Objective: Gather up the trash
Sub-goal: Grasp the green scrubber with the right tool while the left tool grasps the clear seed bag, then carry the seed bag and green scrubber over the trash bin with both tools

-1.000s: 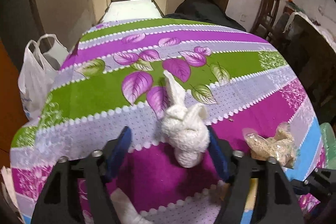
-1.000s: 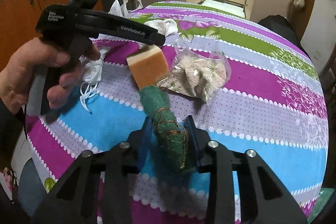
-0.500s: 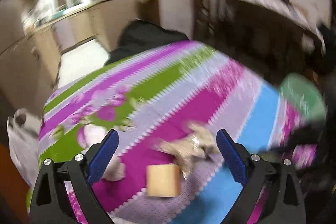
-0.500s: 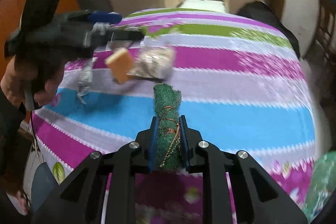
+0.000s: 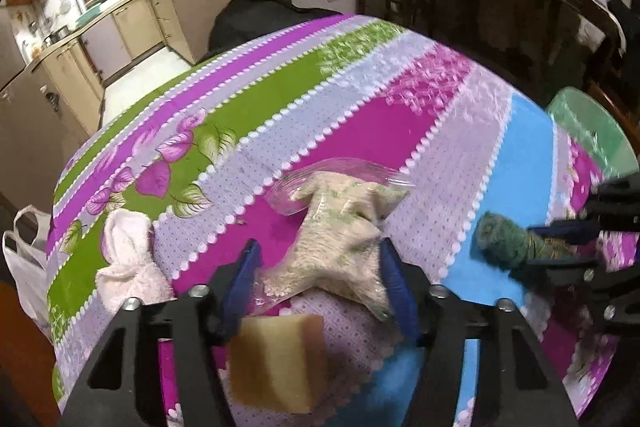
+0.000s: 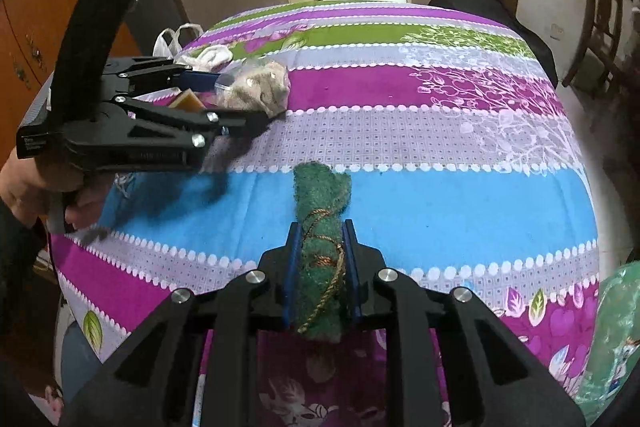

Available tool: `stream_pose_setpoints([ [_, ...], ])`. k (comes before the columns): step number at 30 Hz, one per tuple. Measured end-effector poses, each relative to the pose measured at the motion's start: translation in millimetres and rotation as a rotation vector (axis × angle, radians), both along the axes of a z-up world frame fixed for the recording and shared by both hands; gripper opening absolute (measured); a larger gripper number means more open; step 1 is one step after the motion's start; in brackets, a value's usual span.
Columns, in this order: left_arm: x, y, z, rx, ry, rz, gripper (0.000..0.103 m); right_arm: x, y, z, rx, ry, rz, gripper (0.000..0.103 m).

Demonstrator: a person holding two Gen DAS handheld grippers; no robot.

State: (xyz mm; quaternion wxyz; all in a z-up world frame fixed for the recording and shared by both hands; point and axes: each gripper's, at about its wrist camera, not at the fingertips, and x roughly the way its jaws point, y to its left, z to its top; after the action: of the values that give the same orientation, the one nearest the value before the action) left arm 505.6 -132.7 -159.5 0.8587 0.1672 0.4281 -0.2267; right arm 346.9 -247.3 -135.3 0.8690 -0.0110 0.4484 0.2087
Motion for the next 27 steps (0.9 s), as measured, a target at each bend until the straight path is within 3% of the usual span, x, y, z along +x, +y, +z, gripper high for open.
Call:
stream_pose_setpoints([
  [2, -1.5, 0.0, 5.9, -0.027, -0.009, 0.015, 0.050, -0.8, -1.5, 1.4, 0.008, -0.014, -0.009, 0.017],
  [7, -16.2, 1.1, 33.6, -0.075, -0.090, 0.077, 0.049, -21.1, -18.2, 27.3, 0.044, -0.094, -0.063, 0.016],
  [12, -38.5, 20.3, 85.2, -0.195, -0.175, 0.157, 0.048, -42.0, -34.2, 59.8, 0.044, -0.179, -0.105, 0.016],
  [19, -77.1, 42.8, 158.1, -0.285, -0.306, 0.232, 0.048, -75.0, -77.1, 103.7, 0.054, -0.287, -0.203, 0.016],
  [23, -100.7, 12.7, 175.5, -0.306, -0.336, 0.192, 0.048, -90.0, -112.0, 119.5, 0.054, -0.320, -0.281, 0.016],
  [27, -125.2, -49.3, 172.4, -0.324, -0.319, 0.102, 0.048, -108.3, -151.4, 131.4, 0.041, -0.338, -0.362, 0.016],
])
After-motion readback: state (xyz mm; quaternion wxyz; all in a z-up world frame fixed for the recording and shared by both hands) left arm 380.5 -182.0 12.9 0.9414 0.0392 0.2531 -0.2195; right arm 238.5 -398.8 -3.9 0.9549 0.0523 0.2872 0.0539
